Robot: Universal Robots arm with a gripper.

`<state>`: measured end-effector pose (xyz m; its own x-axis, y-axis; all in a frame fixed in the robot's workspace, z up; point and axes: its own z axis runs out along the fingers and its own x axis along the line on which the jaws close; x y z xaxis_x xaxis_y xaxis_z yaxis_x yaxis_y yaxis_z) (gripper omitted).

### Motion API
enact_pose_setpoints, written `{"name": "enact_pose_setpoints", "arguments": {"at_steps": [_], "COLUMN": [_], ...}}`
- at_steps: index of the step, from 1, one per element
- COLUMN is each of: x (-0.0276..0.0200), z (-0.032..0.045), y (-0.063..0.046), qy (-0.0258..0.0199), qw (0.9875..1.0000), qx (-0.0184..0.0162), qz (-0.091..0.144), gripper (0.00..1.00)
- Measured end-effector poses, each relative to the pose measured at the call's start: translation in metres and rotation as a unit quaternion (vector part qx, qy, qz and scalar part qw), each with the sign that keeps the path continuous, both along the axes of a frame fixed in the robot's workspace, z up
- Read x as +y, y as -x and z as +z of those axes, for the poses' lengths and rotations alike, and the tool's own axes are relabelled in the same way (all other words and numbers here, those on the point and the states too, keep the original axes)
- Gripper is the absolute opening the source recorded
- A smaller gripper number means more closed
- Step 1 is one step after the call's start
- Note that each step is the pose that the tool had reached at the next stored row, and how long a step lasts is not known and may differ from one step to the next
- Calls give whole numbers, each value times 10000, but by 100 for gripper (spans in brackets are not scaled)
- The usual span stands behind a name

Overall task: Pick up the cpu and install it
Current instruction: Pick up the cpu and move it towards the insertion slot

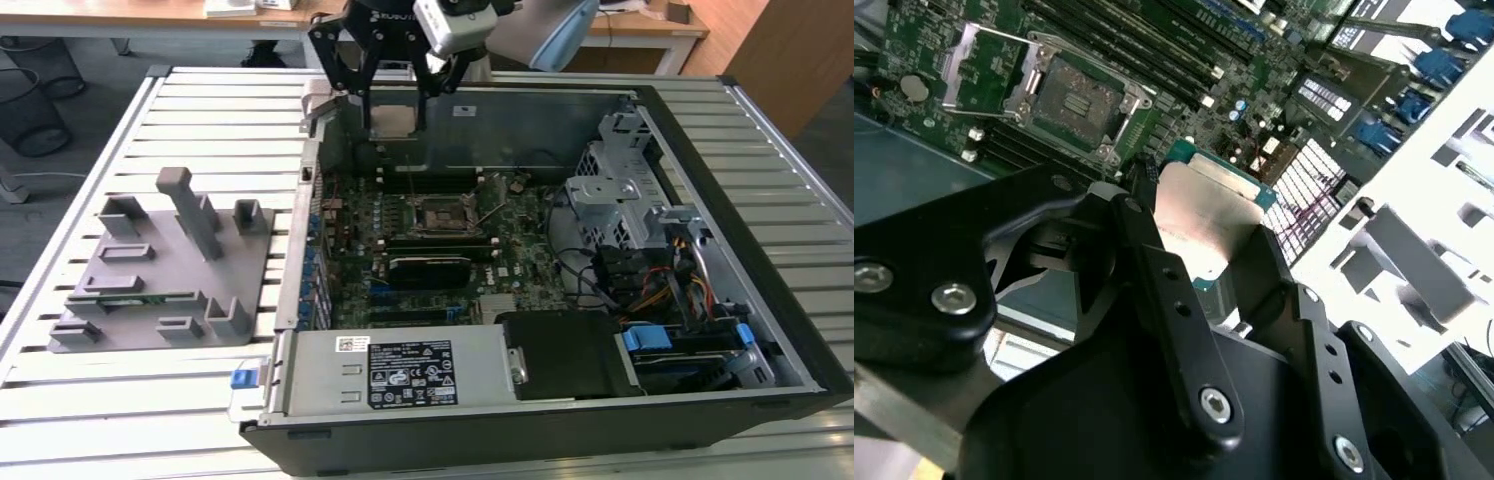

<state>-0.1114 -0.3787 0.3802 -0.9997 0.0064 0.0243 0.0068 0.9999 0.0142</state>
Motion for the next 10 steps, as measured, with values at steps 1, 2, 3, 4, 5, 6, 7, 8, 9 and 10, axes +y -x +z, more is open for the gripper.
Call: {"name": "enact_pose_setpoints", "arguments": {"at_steps": [1,2,3,4,5,6,7,8,9,10], "x": [9,18,25,30,36,41,45,48,51,54], "z": [0,0,0,-1,-1,-1,-1,-2,-2,-2], "y": [-19,-40,-59,-78,-98,-117,-133,-147,-163,-178], "qy": [0,0,0,0,0,1,0,0,0,0], "qw": [10000,10000,10000,10000,10000,10000,10000,10000,10000,10000], "qx": [0,0,0,0,0,1,0,0,0,0], "qz": [0,0,0,0,0,0,0,0,0,0], "gripper": [54,54,54,54,54,54,54,54,54,54]}}
